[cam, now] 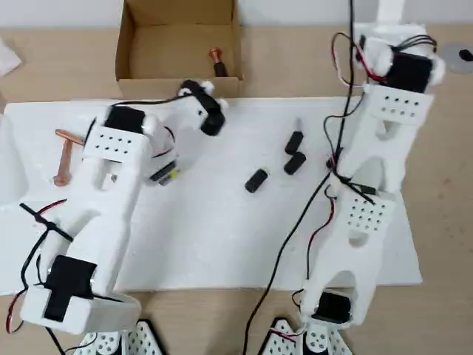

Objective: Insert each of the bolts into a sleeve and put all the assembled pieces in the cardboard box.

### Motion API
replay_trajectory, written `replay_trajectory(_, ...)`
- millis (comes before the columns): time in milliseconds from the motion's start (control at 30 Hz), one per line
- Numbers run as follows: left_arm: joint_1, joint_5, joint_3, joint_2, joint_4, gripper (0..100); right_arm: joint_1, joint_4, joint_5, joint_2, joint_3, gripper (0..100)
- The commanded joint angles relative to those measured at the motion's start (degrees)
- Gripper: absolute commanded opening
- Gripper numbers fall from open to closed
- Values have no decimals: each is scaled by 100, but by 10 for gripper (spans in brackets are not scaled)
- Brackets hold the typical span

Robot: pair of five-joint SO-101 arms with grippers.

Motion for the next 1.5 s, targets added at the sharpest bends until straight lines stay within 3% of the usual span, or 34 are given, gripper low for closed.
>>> replay_trajectory(0, 132, -237, -281, -22, 18, 121, 171, 149, 44, -426, -242, 253)
replay_trajectory(267, -149, -809, -211, 84, -281, 124, 400, 273, 53, -426, -242, 253)
replay_trajectory(667, -431, -1248, -870, 1516, -571, 125, 382, 273, 53, -435, -242, 253)
replay_trajectory(1133, -492, -1275, -1846, 2967, -571, 122, 347, 281, 53, -435, -242, 253)
replay_trajectory(1467, -387, -1108, -2145, 3292, -536, 107, 338, 281, 53, -426, -233, 253)
